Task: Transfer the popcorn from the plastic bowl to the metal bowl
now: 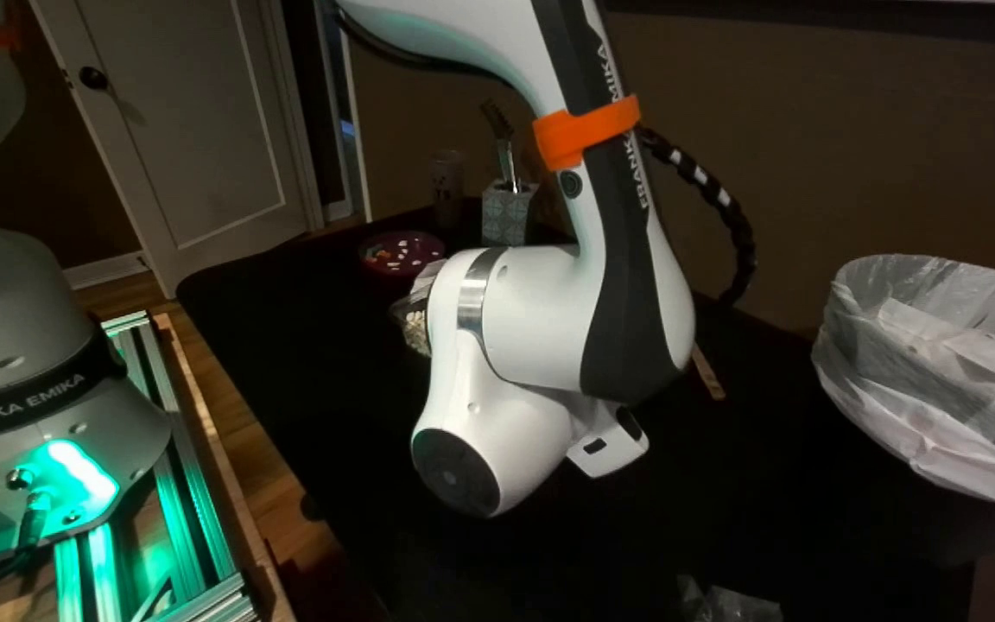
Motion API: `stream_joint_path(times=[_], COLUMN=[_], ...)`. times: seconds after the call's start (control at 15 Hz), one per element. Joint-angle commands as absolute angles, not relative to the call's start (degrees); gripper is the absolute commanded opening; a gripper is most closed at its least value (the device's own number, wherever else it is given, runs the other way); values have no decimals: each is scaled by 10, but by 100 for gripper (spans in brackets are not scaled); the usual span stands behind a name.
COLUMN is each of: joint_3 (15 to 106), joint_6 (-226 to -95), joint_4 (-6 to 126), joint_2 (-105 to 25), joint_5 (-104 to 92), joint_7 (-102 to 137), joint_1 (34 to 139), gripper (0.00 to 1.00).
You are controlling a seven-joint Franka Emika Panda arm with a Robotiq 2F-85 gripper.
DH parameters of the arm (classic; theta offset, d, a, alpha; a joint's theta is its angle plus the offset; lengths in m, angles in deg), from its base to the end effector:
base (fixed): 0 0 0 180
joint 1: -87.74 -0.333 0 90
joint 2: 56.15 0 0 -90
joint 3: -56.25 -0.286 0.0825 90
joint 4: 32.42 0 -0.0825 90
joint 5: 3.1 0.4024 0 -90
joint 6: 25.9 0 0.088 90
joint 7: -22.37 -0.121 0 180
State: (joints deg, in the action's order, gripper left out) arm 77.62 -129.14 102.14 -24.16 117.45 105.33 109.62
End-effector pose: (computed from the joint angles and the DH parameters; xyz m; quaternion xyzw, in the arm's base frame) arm 0.3863 -0.2839 0.0645 -0.6790 0.4055 -0.4184 0.4466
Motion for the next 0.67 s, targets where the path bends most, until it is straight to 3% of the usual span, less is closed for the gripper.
stream_joint_path(times=[0.0,0.6], joint_3=[786,787], joint_6=[-1326,-1398], joint_4=[1053,1073], joint_2=[-273,-298], joint_5=[1217,1308], joint_7=[1105,1297], joint_1=[1066,1030], gripper=[1,1])
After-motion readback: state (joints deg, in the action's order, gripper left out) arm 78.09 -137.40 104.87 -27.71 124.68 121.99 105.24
